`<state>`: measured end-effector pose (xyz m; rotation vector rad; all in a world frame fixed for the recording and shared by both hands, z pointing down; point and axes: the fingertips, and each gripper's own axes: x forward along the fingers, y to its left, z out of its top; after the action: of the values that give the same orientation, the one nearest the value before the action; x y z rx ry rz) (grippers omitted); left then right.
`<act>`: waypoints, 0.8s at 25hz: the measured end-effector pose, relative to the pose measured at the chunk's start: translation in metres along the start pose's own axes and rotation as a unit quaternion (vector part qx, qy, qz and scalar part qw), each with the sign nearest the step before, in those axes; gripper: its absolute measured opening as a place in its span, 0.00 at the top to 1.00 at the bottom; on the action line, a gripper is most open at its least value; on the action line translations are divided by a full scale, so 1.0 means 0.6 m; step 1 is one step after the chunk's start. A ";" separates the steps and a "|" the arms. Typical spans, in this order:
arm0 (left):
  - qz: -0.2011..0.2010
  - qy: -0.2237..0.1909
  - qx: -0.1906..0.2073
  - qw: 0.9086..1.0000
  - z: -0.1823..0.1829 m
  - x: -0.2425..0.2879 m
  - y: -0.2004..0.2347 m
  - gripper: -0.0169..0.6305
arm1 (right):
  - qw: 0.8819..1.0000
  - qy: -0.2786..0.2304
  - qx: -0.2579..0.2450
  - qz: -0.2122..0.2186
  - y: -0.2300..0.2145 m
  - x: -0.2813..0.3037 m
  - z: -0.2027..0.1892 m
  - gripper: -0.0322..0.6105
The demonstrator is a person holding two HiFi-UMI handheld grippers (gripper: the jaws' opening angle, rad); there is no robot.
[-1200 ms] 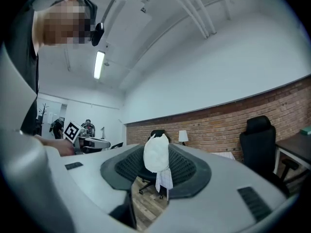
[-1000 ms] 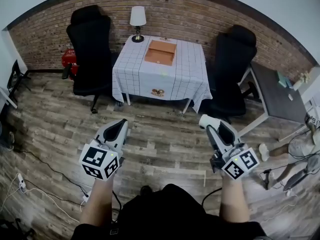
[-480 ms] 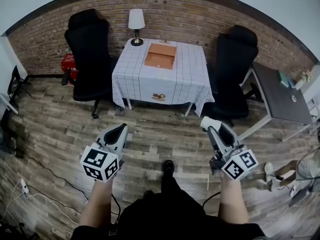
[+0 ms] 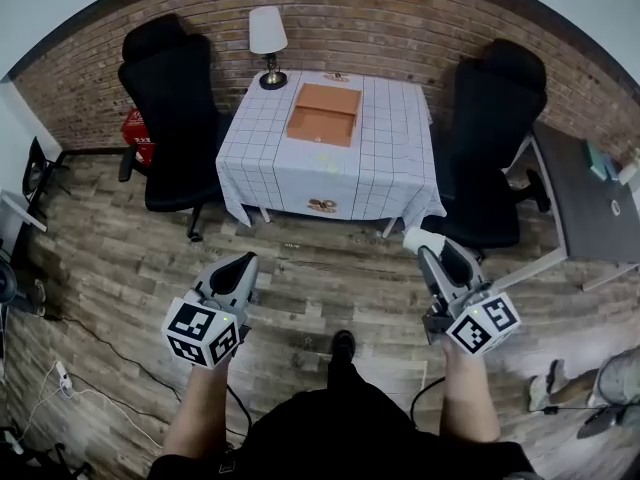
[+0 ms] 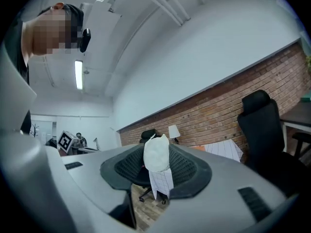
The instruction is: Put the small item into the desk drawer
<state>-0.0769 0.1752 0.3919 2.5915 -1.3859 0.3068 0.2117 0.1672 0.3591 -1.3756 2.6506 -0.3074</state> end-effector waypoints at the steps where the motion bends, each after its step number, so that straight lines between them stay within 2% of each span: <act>1: -0.001 0.001 -0.001 1.000 0.006 0.024 0.004 0.96 | 1.000 0.002 0.001 0.003 -0.018 0.014 0.002 0.70; 10: -0.003 0.020 -0.004 1.000 0.045 0.187 0.011 0.96 | 1.000 0.017 0.014 0.017 -0.146 0.093 0.012 0.70; 20: -0.002 0.009 0.012 1.000 0.101 0.267 0.016 0.96 | 0.999 0.010 0.018 0.032 -0.201 0.127 0.037 0.70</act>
<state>0.0077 0.0269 0.3769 2.6038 -1.3785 0.3468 0.2684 0.0344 0.3645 -1.2802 2.6851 -0.3596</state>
